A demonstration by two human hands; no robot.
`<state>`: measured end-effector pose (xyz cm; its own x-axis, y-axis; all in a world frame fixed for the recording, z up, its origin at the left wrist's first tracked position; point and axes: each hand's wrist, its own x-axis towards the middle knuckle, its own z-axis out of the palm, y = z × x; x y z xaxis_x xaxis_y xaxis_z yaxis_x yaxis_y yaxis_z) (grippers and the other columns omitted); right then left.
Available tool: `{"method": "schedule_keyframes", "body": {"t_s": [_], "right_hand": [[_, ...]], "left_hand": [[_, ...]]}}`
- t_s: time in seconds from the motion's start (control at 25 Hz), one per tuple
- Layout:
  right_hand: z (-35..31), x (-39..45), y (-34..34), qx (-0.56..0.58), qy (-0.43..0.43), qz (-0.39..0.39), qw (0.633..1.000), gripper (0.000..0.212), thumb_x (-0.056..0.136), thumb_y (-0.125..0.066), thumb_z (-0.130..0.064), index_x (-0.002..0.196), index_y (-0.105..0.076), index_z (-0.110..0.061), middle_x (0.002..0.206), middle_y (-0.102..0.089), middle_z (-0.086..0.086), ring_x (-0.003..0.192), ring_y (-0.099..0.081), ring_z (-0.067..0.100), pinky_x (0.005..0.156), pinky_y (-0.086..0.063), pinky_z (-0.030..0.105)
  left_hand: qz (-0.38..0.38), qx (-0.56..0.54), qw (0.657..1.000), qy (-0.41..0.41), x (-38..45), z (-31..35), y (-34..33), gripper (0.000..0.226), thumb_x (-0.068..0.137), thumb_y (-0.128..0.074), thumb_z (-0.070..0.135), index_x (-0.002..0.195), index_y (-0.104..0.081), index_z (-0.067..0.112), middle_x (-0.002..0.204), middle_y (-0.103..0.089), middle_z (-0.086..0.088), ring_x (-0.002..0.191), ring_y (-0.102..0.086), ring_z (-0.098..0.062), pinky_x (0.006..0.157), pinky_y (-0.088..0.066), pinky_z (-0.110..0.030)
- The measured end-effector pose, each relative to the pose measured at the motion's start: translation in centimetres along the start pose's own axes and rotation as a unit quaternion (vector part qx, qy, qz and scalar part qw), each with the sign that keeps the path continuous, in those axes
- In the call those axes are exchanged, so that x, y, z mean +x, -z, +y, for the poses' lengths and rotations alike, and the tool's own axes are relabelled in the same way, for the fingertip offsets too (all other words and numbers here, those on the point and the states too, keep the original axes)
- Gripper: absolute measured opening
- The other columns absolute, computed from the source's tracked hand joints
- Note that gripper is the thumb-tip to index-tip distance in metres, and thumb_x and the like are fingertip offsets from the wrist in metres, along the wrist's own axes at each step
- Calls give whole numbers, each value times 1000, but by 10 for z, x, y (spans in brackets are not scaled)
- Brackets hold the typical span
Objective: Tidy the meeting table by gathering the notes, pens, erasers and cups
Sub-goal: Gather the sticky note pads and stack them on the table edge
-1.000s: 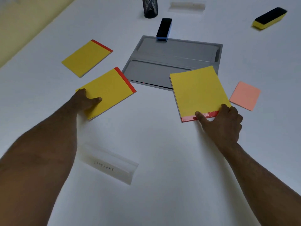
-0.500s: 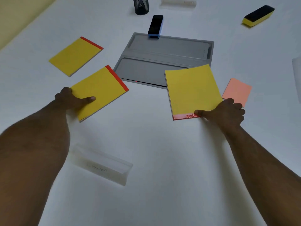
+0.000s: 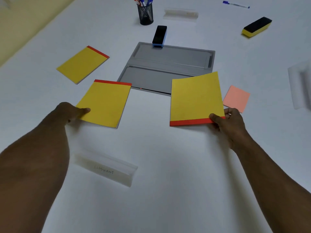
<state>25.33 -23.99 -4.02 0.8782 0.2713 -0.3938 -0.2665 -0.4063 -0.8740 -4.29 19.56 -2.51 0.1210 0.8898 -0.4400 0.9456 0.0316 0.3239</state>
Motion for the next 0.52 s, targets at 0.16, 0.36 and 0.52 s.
{"method": "schedule_keyframes", "body": {"t_s": [0.16, 0.36, 0.52], "right_hand": [[-30, -25, 24, 158, 34, 8, 987, 19, 87, -68, -8, 95, -55, -20, 87, -63, 1, 72, -62, 16, 64, -55, 29], [-78, -59, 71, 149, 91, 68, 982, 8, 90, -66, -23, 97, -65, -18, 87, -67, 1, 79, -65, 18, 72, -56, 31], [-98, -94, 111, 112, 128, 72, 983, 14, 87, -70, -29, 93, -69, -17, 86, -67, -2, 80, -62, 12, 76, -53, 32]], "left_hand": [[-157, -328, 928, -84, -44, 8, 14, 10, 96, -56, 14, 104, -59, 8, 117, -57, -14, 84, -60, -18, 63, -58, -26], [-182, -440, 870, -128, -141, 27, 4, 42, 98, -50, 4, 134, -46, 23, 113, -61, -2, 90, -61, -18, 68, -58, -30], [-211, -421, 868, -155, -229, 38, -26, 43, 96, -49, -3, 129, -42, 23, 112, -61, -5, 93, -61, -23, 71, -55, -38]]}}
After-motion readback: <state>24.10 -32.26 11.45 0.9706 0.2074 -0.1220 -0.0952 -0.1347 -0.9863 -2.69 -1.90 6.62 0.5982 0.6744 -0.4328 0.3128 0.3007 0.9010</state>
